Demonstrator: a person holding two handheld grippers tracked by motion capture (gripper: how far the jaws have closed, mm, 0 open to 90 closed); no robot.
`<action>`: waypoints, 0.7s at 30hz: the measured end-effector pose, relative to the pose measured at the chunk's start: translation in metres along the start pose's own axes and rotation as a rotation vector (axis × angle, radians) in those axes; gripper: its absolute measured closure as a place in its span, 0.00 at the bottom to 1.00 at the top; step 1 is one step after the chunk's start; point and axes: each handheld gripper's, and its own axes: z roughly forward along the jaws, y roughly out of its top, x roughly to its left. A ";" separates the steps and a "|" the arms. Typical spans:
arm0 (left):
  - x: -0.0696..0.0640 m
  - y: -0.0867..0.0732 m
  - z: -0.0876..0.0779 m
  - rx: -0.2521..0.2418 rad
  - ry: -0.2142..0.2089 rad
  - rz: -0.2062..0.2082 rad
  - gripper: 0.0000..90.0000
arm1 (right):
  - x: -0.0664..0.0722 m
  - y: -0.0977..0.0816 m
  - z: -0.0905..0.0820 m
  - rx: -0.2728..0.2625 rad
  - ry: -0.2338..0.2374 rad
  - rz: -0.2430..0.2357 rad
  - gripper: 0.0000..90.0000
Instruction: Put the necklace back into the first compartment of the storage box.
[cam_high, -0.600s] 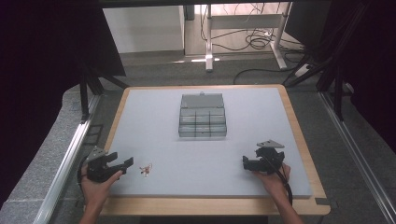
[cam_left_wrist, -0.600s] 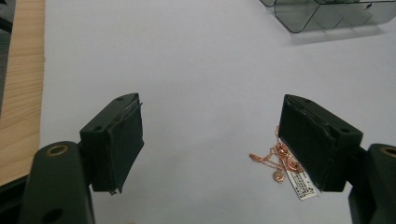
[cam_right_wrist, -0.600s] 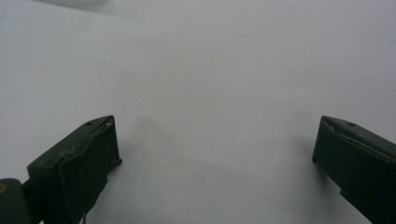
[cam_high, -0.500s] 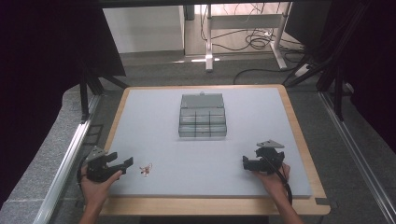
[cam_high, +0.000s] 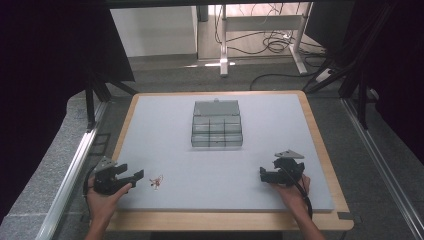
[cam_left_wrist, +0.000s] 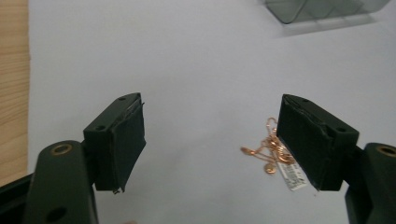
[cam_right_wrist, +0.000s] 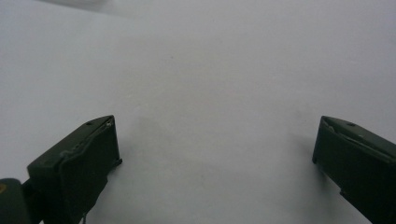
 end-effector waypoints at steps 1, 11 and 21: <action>-0.001 0.001 -0.002 0.002 -0.007 0.007 0.26 | 0.000 0.000 0.000 0.000 0.001 -0.001 0.00; -0.005 0.014 -0.019 0.004 -0.006 0.048 0.32 | 0.000 -0.001 -0.002 -0.004 0.000 -0.002 0.01; -0.010 0.020 -0.019 0.103 -0.063 0.122 0.33 | 0.001 -0.001 -0.002 -0.003 -0.006 -0.001 0.01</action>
